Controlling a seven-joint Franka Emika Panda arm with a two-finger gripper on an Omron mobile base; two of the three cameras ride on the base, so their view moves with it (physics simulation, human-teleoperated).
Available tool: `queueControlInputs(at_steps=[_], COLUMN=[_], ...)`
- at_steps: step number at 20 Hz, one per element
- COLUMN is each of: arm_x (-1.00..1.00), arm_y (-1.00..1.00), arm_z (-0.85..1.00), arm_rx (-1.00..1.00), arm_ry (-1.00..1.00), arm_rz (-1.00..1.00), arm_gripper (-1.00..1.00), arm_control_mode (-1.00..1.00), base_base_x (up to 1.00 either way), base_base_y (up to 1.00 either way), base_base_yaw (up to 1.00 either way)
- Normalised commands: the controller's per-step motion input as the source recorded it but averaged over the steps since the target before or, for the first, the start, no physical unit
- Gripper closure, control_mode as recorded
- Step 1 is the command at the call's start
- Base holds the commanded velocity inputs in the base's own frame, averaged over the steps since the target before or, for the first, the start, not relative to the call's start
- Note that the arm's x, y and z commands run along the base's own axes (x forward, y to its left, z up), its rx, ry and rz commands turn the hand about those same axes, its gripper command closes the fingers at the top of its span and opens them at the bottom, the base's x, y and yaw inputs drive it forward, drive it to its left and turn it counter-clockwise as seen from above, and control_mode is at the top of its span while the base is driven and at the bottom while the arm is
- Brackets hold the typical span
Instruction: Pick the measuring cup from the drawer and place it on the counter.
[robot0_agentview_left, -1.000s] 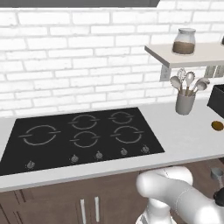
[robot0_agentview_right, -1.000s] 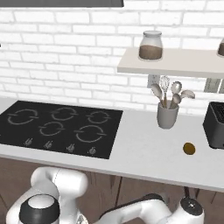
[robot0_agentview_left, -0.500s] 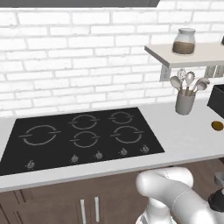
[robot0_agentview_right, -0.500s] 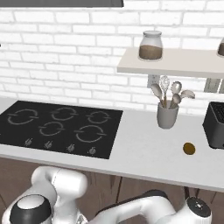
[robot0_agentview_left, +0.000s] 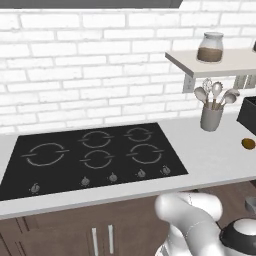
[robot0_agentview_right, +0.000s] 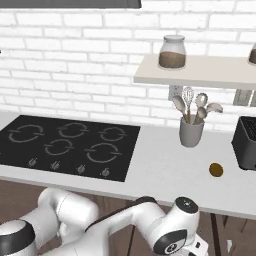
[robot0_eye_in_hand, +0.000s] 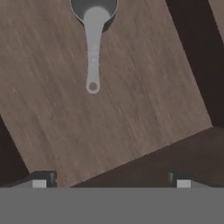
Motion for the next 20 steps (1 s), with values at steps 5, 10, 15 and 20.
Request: queueControlInputs(at_steps=[5, 10, 15, 20], arm_x=[0.85, 0.32, 0.22, 0.17], arm_y=[0.12, -0.32, -0.35, -0.42], arm_z=[-0.10, -0.25, -0.69, -0.43], arm_rx=[0.04, 0.01, 0.00, 0.03], arm_ry=[0.00, 0.00, -0.03, -0.03], arm_rz=[0.21, 0.01, 0.00, 0.00], arm_gripper=[-1.00, -1.00, -1.00, -1.00], arm_control_mode=[-1.00, -1.00, -1.00, -1.00], base_base_x=[0.00, 0.00, 0.00, 0.00], base_base_y=[0.00, 0.00, 0.00, 0.00], base_base_yaw=[0.00, 0.00, 0.00, 0.00])
